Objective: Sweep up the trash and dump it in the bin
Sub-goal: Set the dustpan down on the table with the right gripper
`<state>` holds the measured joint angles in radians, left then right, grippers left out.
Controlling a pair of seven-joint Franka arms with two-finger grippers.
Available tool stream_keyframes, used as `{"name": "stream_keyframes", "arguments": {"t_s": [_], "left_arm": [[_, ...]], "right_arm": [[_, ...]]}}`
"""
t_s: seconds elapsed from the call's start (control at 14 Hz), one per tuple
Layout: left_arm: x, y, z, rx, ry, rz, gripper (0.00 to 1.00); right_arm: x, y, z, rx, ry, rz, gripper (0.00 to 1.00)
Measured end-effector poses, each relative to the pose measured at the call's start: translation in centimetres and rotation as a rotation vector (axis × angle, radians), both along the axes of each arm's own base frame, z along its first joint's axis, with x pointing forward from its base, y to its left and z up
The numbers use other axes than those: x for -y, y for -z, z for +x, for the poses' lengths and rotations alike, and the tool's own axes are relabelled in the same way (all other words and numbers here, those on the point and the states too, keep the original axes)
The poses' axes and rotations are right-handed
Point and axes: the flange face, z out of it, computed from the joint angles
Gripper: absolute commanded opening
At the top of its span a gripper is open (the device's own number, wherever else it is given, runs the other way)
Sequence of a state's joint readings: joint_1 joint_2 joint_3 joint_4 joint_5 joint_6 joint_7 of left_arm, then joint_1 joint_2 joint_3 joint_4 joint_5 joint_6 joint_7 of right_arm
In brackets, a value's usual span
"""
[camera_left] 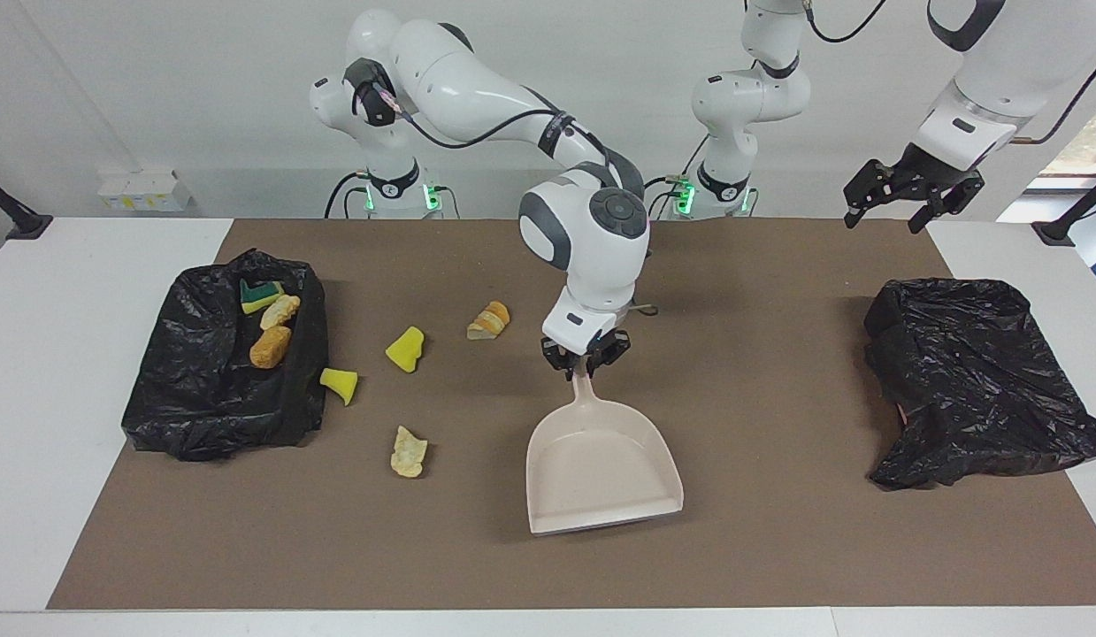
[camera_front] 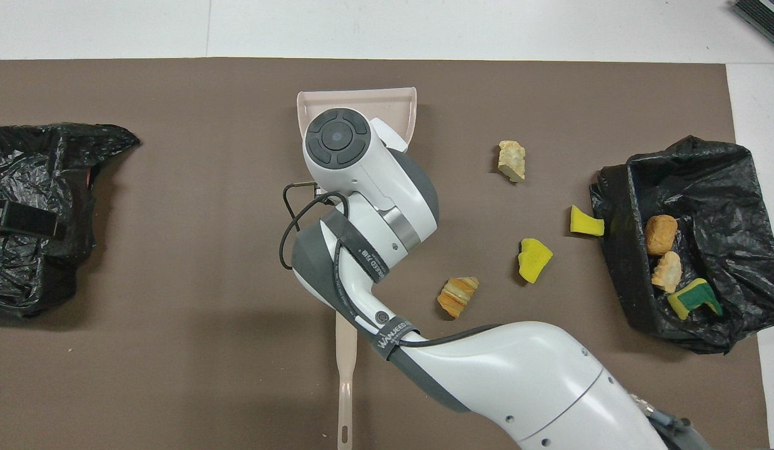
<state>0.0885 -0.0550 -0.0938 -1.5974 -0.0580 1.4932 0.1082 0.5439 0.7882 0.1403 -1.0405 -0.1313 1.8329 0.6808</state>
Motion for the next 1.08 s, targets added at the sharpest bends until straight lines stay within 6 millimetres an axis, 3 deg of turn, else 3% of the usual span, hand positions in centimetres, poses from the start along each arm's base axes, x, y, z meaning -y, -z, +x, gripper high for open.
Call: {"name": "stream_keyframes", "arguments": {"t_s": [0.22,0.43,0.57,0.79,1.08], "left_arm": [[0.0,0.0,0.0,0.000,0.000,0.000,1.00],[0.0,0.0,0.0,0.000,0.000,0.000,1.00],[0.0,0.0,0.0,0.000,0.000,0.000,1.00],[0.0,0.0,0.0,0.000,0.000,0.000,1.00],[0.0,0.0,0.0,0.000,0.000,0.000,1.00]], "right_arm": [[-2.5,2.3,-1.0,-0.009,0.015,0.043,0.00],[-3.0,4.2,-0.9,-0.015,0.013,0.048,0.00],[-2.8,4.1,-0.7,-0.016,0.019,0.053,0.13],[-2.7,4.1,-0.6,-0.016,0.021,0.054,0.47],[-2.6,3.0,-0.7,-0.028,0.022,0.045,0.60]]}}
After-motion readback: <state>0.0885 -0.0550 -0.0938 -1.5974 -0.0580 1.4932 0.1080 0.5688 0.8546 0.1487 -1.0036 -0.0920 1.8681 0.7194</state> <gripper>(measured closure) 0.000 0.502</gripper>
